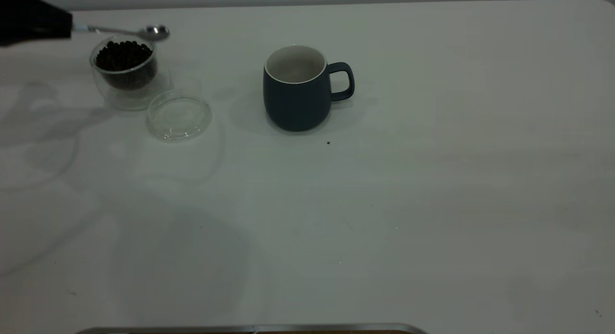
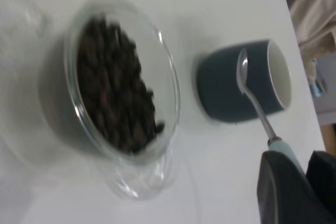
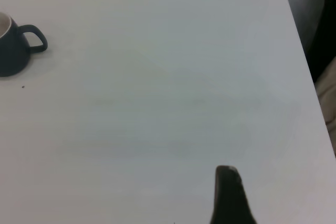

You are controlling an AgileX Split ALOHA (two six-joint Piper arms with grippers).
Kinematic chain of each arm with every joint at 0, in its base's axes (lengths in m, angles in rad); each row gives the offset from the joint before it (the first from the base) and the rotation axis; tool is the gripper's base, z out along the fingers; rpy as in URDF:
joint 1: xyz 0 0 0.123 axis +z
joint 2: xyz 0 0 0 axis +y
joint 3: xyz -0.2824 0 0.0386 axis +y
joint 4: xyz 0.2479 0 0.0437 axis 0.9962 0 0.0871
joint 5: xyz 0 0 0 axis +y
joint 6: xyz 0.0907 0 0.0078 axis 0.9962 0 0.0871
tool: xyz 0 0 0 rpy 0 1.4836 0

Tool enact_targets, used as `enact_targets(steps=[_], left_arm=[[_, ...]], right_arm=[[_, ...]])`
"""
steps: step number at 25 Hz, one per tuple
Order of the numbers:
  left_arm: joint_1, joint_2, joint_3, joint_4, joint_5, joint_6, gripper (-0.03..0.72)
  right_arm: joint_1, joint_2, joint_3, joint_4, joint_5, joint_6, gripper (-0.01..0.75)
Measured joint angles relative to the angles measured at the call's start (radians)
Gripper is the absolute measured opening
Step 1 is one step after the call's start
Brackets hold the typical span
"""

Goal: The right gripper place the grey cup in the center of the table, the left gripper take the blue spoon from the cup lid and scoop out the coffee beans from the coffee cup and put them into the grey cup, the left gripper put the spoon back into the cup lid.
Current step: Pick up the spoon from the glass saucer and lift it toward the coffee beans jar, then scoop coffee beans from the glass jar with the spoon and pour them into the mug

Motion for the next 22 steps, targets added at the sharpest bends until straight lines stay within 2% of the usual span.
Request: enact_targets(steps=[8,14,18,22], left_arm=[[0.045,0.0,-0.142,0.003,0.013,-0.074,0.127],[0.104,0.0,-0.144,0.06,0.013,-0.111,0.127],[0.106,0.0,-0.144,0.142,0.003,-0.113,0.127],[0.106,0.0,-0.144,0.158,-0.056,-0.113,0.127]], right_arm=[[-0.001,0.0,0.0,0.0,0.0,0.0,0.517],[-0.001,0.0,0.0,0.0,0.0,0.0,0.517],[-0.001,0.0,0.0,0.0,0.0,0.0,0.517],[-0.001,0.0,0.0,0.0,0.0,0.0,0.517]])
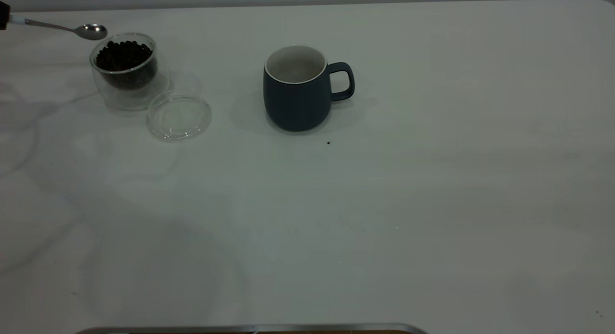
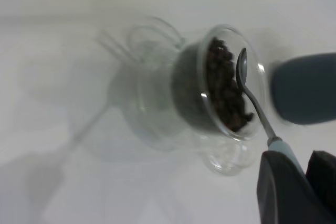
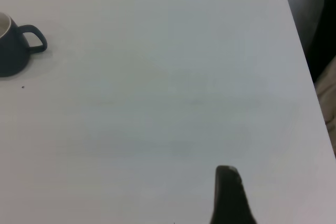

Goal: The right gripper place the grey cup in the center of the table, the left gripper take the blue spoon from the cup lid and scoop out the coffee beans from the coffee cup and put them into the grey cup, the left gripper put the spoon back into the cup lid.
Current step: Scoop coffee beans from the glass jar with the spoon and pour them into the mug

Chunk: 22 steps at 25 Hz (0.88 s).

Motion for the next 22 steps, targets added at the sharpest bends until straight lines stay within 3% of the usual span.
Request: enact_targets(steps=[4,22], left_arm=[[-0.005,0.0,0.0,0.0,-0.043,-0.001,0.127],[-0.056,0.095,0.0,-0.024,-0.042,-0.002,0.127]], right_arm=[[0.0,0.0,0.0,0.0,0.0,0.0,0.517],[0.0,0.0,0.0,0.0,0.0,0.0,0.511]])
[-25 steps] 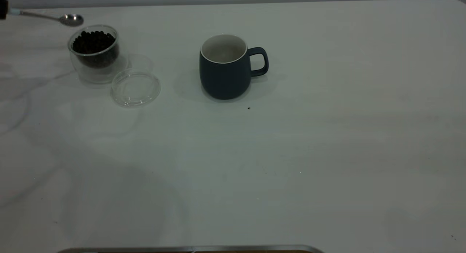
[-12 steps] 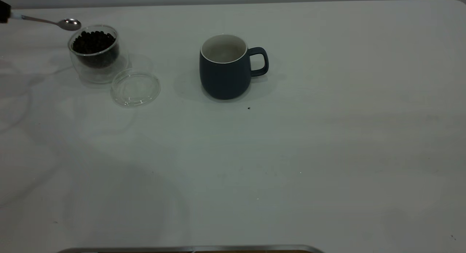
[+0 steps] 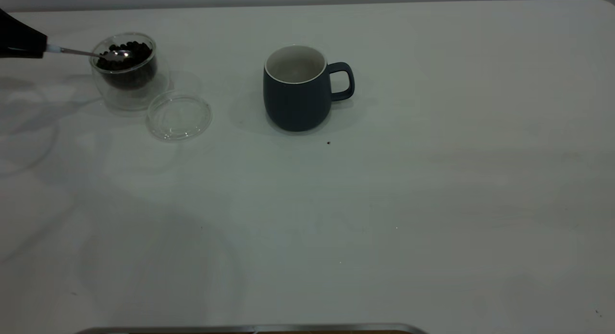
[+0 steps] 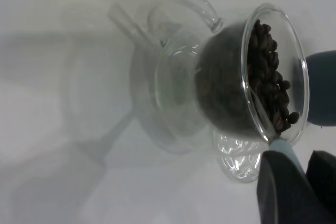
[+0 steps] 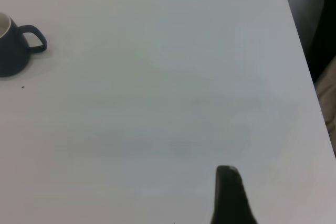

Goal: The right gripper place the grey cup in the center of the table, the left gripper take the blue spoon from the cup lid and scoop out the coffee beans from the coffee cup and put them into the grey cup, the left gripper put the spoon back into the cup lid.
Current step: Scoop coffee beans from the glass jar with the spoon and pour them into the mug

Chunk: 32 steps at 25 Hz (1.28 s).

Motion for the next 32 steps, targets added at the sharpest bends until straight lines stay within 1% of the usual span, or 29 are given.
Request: enact_targets(steps=[6,12,18,25,32], left_arm=[[-0.023,0.021,-0.001,-0.003,0.0,-0.034,0.127],[-0.025,0.031,-0.006,-0.009,0.002,-0.067,0.127],[-0.011,0.031,-0.008,-0.04,0.005,-0.08,0.127],[0.0,0.032,-0.008,-0.045,0.058,-0.086,0.127],[0.019,0.033,-0.008,-0.046,0.061,-0.087,0.127]], right_arm=[[0.0,0.0,0.0,0.0,0.0,0.0,0.498],[0.0,0.0,0.0,0.0,0.0,0.0,0.492],[0.0,0.0,0.0,0.0,0.0,0.0,0.49],[0.0,0.0,0.0,0.0,0.0,0.0,0.489],[0.0,0.0,0.0,0.0,0.0,0.0,0.489]])
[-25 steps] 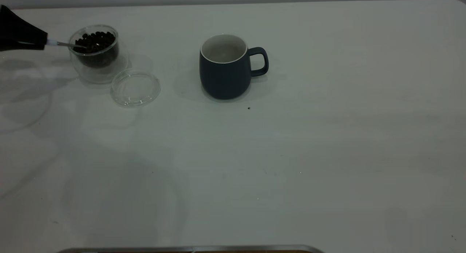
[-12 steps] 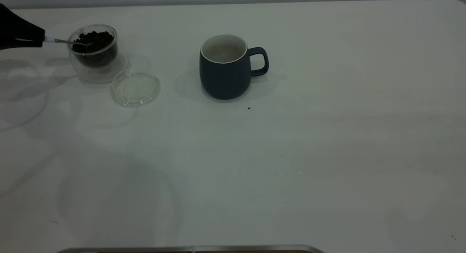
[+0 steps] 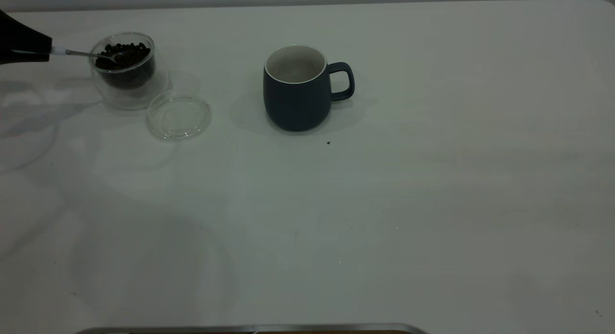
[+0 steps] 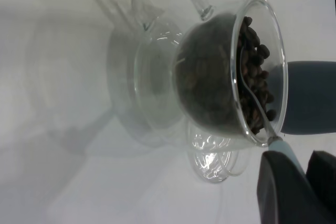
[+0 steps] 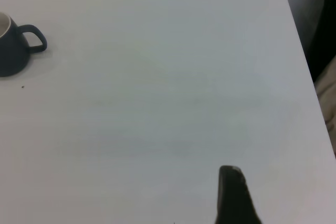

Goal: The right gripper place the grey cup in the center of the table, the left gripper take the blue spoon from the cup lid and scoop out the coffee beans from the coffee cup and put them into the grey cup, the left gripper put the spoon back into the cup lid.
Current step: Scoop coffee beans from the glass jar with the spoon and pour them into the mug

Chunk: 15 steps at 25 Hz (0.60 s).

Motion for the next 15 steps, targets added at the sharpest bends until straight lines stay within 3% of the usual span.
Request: enact_targets(steps=[15], left_arm=[[0.025,0.0,0.0,-0.019,0.044,-0.029,0.127]], right_arm=[[0.0,0.0,0.0,0.0,0.0,0.0,0.485]])
